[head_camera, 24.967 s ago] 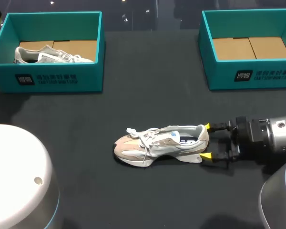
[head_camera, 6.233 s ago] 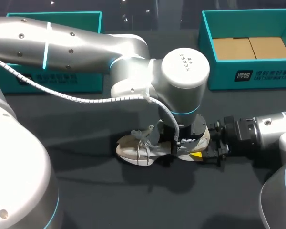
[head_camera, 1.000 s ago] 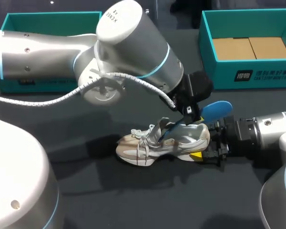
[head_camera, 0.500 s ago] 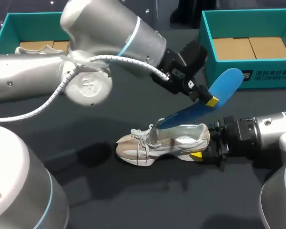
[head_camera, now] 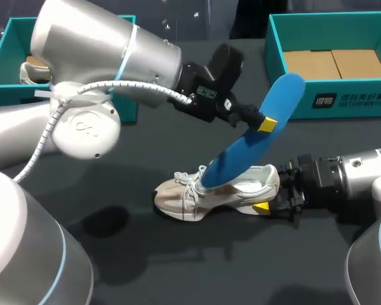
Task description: Take the shoe out of the shoebox, open the shoe tongue, remove and reinsert the insole, then place the shoe into the shoebox
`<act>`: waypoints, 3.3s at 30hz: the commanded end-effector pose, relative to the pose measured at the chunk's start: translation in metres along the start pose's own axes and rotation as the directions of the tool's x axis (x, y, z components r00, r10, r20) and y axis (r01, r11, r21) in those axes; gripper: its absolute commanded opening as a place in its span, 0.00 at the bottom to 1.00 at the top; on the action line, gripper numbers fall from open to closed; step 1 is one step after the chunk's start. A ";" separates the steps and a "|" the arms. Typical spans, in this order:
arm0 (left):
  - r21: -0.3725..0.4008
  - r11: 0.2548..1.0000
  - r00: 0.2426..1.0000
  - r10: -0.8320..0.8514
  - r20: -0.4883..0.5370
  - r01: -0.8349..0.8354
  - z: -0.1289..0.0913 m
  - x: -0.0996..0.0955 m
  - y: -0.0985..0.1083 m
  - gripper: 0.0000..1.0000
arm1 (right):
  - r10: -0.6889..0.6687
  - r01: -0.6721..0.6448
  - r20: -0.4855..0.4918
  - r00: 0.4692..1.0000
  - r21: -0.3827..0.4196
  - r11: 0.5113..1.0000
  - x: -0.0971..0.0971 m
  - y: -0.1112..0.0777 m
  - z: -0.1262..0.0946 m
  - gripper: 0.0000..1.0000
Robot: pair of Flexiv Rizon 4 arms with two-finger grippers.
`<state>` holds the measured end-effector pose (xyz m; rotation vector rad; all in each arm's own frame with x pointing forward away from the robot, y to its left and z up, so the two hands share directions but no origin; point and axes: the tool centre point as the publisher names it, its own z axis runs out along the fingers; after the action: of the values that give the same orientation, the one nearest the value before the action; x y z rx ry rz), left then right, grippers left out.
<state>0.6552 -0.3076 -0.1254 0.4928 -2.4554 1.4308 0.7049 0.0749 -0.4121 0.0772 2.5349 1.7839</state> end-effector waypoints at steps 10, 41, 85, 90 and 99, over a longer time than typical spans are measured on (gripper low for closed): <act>0.261 0.965 0.998 0.002 -0.064 0.015 -0.059 0.038 -0.011 0.00 | 0.001 -0.001 0.001 1.000 0.003 1.000 0.000 0.000 -0.001 0.00; 0.416 0.907 0.989 -0.004 -0.148 0.066 -0.115 0.070 -0.002 0.00 | 0.001 -0.001 0.001 1.000 0.003 1.000 0.000 0.000 -0.001 0.00; 0.439 0.896 0.991 -0.007 -0.134 0.065 -0.125 0.071 0.000 0.00 | 0.049 -0.054 0.025 0.998 0.273 0.961 0.005 -0.002 -0.049 1.00; 0.439 0.896 0.991 -0.007 -0.134 0.065 -0.125 0.071 0.000 0.00 | 0.091 -0.089 0.016 0.996 0.427 0.900 0.010 0.006 -0.061 1.00; 0.439 0.896 0.991 -0.007 -0.134 0.065 -0.125 0.071 0.000 0.00 | 0.130 -0.135 0.057 0.990 0.649 0.749 0.021 0.019 -0.070 1.00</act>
<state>0.5989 -0.2100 -0.0371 0.5088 -2.0056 1.9445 0.6864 0.0164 -0.3814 0.2806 2.9389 1.1907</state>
